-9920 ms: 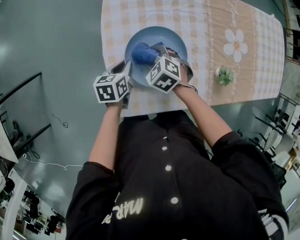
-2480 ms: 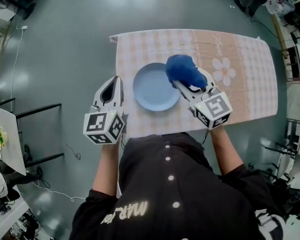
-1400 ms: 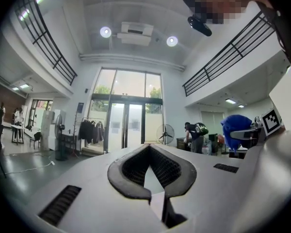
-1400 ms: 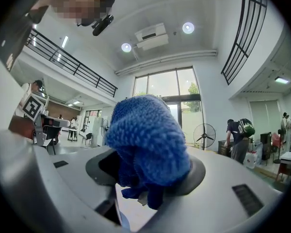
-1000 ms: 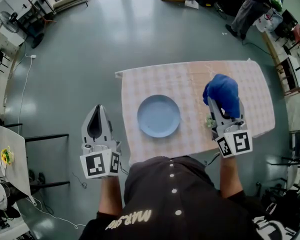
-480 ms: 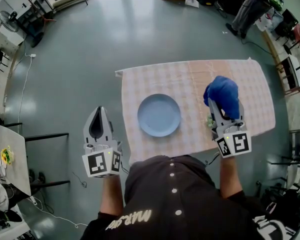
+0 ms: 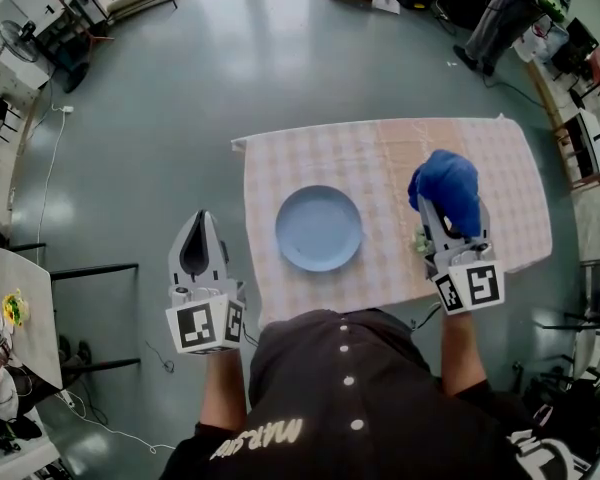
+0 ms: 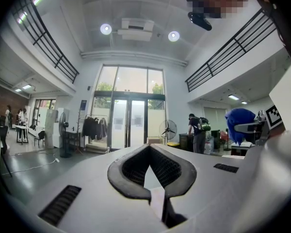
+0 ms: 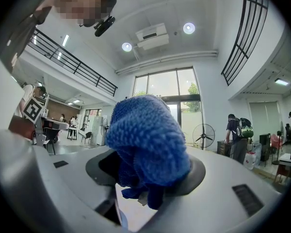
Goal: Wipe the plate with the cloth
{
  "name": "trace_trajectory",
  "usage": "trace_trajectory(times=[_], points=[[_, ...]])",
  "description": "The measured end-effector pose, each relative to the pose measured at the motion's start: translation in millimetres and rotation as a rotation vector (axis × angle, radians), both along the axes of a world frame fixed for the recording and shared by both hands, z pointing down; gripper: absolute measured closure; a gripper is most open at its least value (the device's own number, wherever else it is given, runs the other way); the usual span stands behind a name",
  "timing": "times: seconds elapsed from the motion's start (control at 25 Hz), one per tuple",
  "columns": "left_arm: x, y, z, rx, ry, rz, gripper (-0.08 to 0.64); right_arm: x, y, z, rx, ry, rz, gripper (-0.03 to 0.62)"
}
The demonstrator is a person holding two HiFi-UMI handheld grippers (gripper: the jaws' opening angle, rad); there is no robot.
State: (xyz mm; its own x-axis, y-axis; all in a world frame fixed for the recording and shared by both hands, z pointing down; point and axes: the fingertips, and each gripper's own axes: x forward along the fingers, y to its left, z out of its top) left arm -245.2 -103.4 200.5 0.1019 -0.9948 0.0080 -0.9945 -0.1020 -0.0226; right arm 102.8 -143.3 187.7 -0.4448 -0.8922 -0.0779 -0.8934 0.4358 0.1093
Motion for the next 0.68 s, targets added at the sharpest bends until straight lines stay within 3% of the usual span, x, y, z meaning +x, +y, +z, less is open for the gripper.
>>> trace_trajectory(times=[0.68], points=[[6.1, 4.9, 11.1, -0.016, -0.007, -0.003, 0.543, 9.1, 2.5, 7.1, -0.004, -0.012, 0.006, 0.376]])
